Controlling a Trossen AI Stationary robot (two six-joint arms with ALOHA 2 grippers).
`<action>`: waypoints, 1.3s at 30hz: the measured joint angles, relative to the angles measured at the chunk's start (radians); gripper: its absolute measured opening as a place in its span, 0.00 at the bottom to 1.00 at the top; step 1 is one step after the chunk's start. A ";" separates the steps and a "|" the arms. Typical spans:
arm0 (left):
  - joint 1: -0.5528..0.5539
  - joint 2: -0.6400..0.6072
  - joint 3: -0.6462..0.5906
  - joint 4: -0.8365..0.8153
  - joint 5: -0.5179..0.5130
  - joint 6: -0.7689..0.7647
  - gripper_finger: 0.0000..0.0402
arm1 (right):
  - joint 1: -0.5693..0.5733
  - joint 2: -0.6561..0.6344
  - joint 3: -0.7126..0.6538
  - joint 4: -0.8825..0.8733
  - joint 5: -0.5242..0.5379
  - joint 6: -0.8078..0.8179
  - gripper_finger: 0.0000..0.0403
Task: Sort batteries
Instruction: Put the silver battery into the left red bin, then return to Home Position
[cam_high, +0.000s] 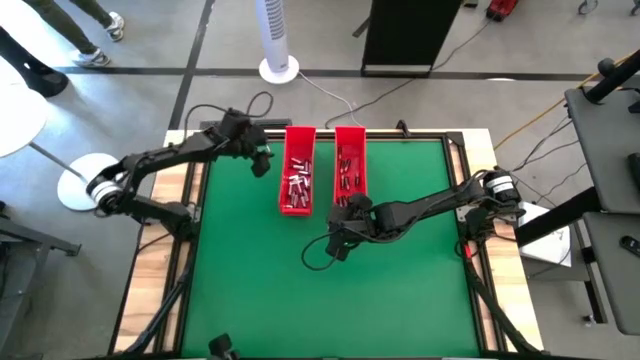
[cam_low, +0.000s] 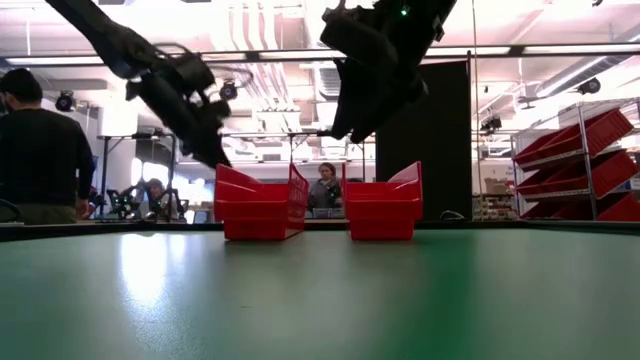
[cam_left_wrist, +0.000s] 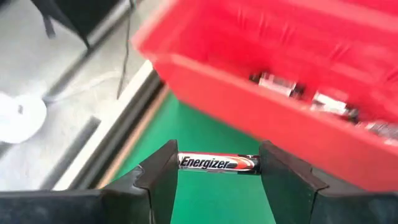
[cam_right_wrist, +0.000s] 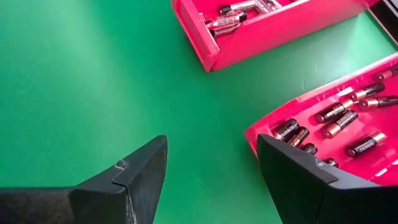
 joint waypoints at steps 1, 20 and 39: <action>0.000 -0.023 0.000 0.001 0.008 -0.001 0.45 | 0.000 0.003 0.000 0.000 0.001 0.001 0.60; -0.084 -0.027 0.002 0.091 0.374 -0.107 0.46 | 0.005 0.064 -0.002 0.025 0.044 -0.001 0.68; -0.108 0.000 0.003 0.231 0.364 -0.268 0.70 | 0.025 0.060 0.009 0.016 0.019 -0.003 0.68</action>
